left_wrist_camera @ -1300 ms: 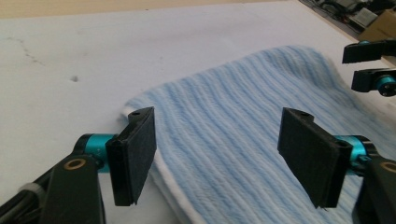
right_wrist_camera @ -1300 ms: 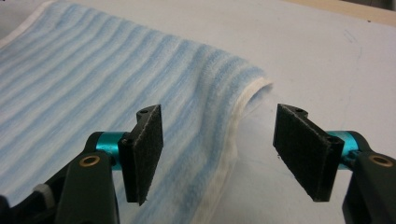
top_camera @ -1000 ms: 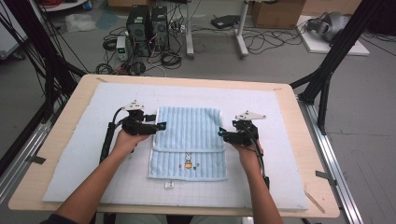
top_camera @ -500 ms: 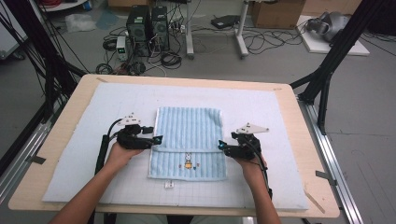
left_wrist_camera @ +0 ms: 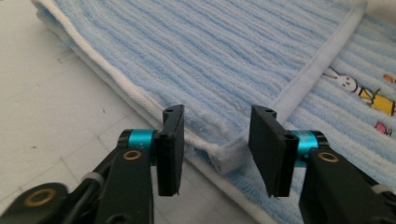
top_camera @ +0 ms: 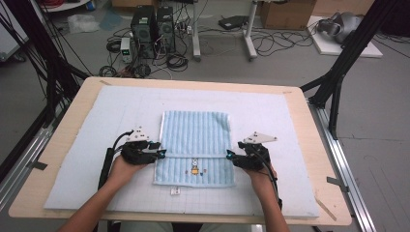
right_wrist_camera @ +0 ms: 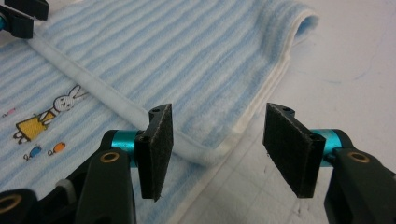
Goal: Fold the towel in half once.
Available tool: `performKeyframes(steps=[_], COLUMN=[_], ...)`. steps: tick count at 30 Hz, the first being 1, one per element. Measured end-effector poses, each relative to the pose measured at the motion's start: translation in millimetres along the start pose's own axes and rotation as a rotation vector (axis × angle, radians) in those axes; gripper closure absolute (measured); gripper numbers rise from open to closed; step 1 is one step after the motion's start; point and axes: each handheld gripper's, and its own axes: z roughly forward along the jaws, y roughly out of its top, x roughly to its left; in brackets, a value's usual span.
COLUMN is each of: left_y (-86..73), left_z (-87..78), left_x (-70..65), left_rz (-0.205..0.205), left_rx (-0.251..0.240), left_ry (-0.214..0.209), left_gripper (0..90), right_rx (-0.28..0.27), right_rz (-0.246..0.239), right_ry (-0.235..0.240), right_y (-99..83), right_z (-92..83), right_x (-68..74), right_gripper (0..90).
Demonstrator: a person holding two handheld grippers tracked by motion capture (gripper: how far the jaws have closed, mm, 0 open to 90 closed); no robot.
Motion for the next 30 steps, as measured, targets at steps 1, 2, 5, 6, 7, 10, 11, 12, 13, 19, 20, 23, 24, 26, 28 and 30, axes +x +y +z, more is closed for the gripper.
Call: performKeyframes(steps=[1, 2, 5, 6, 7, 10, 11, 12, 13, 19, 20, 23, 24, 26, 28, 30], left_y=[-1.2, -1.3, -1.4, -1.6, -1.7, -2.2, -2.1, -0.7, 0.1, 2.3, 2.3, 1.8, 1.6, 1.1, 1.1, 1.2], left_z=[-0.5, -0.7, 0.1, 0.1, -0.4, -2.1, -3.6, -7.8, -9.6, -15.7, -16.6, -17.5, -18.4, -19.2, -19.5, -19.5], left_x=[-3.5, -5.4, -9.1, -9.8, -10.1, -10.1, -9.0, -7.1, -7.0, -7.0, -6.4, -5.6, -5.1, -4.8, -5.3, -5.8], left_rz=[0.028, 0.046, 0.086, 0.088, 0.093, 0.089, 0.076, 0.056, 0.05, 0.013, 0.01, -0.002, -0.012, -0.02, -0.015, -0.019], left_rx=[-0.004, -0.005, 0.004, 0.0, -0.004, -0.024, -0.044, -0.075, -0.092, -0.135, -0.137, -0.151, -0.156, -0.162, -0.163, -0.167], left_ry=[0.015, 0.023, 0.04, 0.04, 0.04, 0.037, 0.031, 0.021, 0.016, -0.011, -0.013, -0.022, -0.025, -0.028, -0.033, -0.034], left_gripper=[63.1, 66.8, 76.2, 78.6, 80.4, 83.4, 83.4, 83.5, 83.6, 83.7, 83.7, 83.8, 83.8, 83.9, 83.9, 83.9], right_rx=[0.002, 0.003, 0.0, 0.004, 0.001, 0.002, 0.002, -0.008, -0.014, -0.011, 0.0, 0.03, 0.03, 0.093, 0.089, 0.088], right_rz=[-0.001, -0.001, -0.003, 0.002, 0.002, 0.003, 0.003, 0.013, 0.018, 0.01, -0.012, -0.054, -0.054, -0.079, -0.077, -0.083], right_ry=[-0.002, -0.004, -0.009, -0.014, -0.017, -0.029, -0.029, -0.045, -0.054, -0.013, -0.002, 0.016, 0.016, -0.007, 0.003, -0.002], right_y=[-1.4, -2.4, -4.0, -4.6, -5.2, -6.8, -6.8, -6.9, -6.8, -5.6, -5.0, -2.7, -2.7, -3.2, -2.2, -2.1], right_z=[-0.5, -1.2, -3.8, -4.8, -5.4, -7.6, -7.6, -9.8, -11.1, -7.7, -4.3, 8.8, 8.8, 22.3, 20.7, 19.7], right_x=[0.9, 1.8, 3.2, 3.7, 3.8, 3.3, 3.3, 1.6, 0.2, -0.1, 3.1, 11.4, 11.4, 12.9, 11.4, 12.2], right_gripper=[41.9, 41.6, 41.7, 41.7, 41.7, 42.0, 42.0, 43.1, 44.3, 54.9, 56.1, 60.6, 60.6, 71.2, 83.7, 87.8])
